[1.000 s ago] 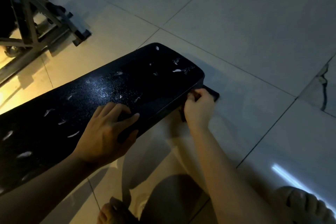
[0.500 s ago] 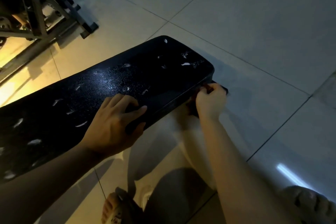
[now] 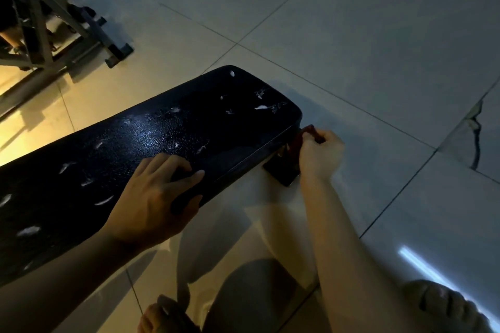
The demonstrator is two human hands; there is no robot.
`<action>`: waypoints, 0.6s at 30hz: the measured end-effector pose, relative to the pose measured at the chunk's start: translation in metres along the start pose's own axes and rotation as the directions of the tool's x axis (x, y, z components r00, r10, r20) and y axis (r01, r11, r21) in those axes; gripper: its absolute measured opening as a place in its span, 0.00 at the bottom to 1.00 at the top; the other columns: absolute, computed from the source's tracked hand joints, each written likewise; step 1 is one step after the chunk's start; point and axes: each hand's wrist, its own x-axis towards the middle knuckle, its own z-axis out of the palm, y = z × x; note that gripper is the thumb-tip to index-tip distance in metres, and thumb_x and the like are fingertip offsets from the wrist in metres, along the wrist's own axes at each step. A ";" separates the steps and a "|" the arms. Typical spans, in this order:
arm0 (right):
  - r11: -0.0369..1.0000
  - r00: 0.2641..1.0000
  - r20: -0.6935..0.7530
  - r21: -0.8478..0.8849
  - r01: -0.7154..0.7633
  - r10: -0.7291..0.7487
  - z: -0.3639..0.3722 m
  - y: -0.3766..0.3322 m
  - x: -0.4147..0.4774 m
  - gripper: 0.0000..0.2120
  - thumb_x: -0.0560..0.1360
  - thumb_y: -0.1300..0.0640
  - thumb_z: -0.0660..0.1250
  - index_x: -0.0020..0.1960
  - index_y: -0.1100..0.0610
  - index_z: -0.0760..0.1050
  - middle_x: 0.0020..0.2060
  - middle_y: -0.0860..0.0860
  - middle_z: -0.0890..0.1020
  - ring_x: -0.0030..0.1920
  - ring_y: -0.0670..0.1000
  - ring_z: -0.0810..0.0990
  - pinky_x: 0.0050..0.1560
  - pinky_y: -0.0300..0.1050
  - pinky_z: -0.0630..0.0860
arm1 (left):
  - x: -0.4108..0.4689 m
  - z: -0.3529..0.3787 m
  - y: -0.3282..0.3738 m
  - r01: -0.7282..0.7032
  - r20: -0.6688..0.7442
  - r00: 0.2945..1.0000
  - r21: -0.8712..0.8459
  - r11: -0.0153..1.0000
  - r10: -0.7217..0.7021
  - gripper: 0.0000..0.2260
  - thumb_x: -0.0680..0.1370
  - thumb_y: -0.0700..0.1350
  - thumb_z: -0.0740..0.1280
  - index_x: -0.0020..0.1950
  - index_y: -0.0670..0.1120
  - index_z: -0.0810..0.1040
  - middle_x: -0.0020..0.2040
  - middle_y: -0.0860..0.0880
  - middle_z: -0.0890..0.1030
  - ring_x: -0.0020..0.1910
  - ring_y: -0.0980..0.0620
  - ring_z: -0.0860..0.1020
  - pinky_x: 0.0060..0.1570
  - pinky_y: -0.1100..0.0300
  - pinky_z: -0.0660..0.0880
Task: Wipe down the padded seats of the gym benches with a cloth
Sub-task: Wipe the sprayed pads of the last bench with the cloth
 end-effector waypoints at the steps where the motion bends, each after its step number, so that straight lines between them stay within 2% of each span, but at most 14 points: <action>1: 1.000 1.000 0.016 0.028 -0.011 0.011 0.005 -0.002 -0.001 0.06 0.75 0.63 0.68 0.45 0.54 0.83 0.39 0.48 0.83 0.40 0.49 0.83 0.42 0.49 0.84 | 0.001 0.000 0.001 0.001 -0.003 1.000 -0.001 1.000 -0.001 0.21 0.77 0.55 0.62 0.64 0.46 0.82 0.55 0.45 0.76 0.54 0.43 0.75 0.52 0.49 0.71; 3: 0.997 0.999 0.036 0.076 -0.029 0.027 0.012 -0.003 -0.006 0.11 0.73 0.66 0.67 0.47 0.54 0.85 0.42 0.51 0.85 0.40 0.48 0.84 0.40 0.45 0.83 | 0.001 0.000 0.001 0.001 -0.002 1.000 -0.003 1.000 -0.001 0.21 0.77 0.56 0.62 0.64 0.46 0.82 0.55 0.45 0.76 0.54 0.44 0.74 0.52 0.49 0.71; 7: 0.977 0.994 0.104 0.205 -0.055 0.034 0.007 0.003 -0.023 0.15 0.75 0.69 0.67 0.45 0.50 0.84 0.42 0.46 0.85 0.43 0.45 0.84 0.43 0.38 0.81 | 0.001 0.000 0.000 -0.001 -0.012 1.000 -0.021 1.000 0.001 0.22 0.78 0.56 0.62 0.64 0.46 0.82 0.55 0.46 0.76 0.53 0.43 0.74 0.51 0.48 0.71; 11: 0.959 0.981 0.193 0.269 -0.088 0.036 -0.001 0.006 -0.040 0.13 0.77 0.68 0.69 0.50 0.51 0.85 0.45 0.45 0.85 0.42 0.40 0.84 0.39 0.31 0.77 | 0.001 -0.001 0.003 -0.003 -0.024 1.000 -0.017 1.000 0.002 0.22 0.77 0.56 0.61 0.63 0.45 0.83 0.54 0.46 0.76 0.53 0.43 0.74 0.52 0.48 0.71; 13: 0.956 0.968 0.249 0.276 -0.097 0.026 -0.004 0.008 -0.047 0.16 0.77 0.68 0.70 0.48 0.47 0.84 0.45 0.43 0.85 0.44 0.41 0.84 0.45 0.35 0.79 | 0.001 -0.001 0.003 0.001 -0.023 1.000 -0.020 1.000 -0.001 0.22 0.77 0.56 0.61 0.63 0.45 0.83 0.54 0.46 0.76 0.53 0.44 0.74 0.53 0.48 0.70; 15: 0.952 0.948 0.316 0.280 -0.121 0.027 -0.006 0.010 -0.056 0.18 0.76 0.67 0.70 0.46 0.42 0.83 0.45 0.42 0.85 0.48 0.42 0.84 0.53 0.43 0.81 | 0.001 -0.001 0.004 0.004 -0.027 1.000 -0.025 1.000 -0.004 0.22 0.77 0.56 0.61 0.63 0.45 0.83 0.54 0.45 0.76 0.53 0.44 0.74 0.52 0.48 0.70; 18: 0.953 0.906 0.423 0.260 -0.153 0.030 -0.009 0.011 -0.069 0.16 0.76 0.66 0.71 0.50 0.44 0.83 0.52 0.47 0.85 0.55 0.49 0.83 0.59 0.49 0.81 | 0.001 -0.002 0.004 0.001 -0.035 0.999 -0.028 1.000 -0.002 0.21 0.77 0.56 0.62 0.62 0.45 0.83 0.53 0.46 0.76 0.52 0.43 0.75 0.51 0.48 0.69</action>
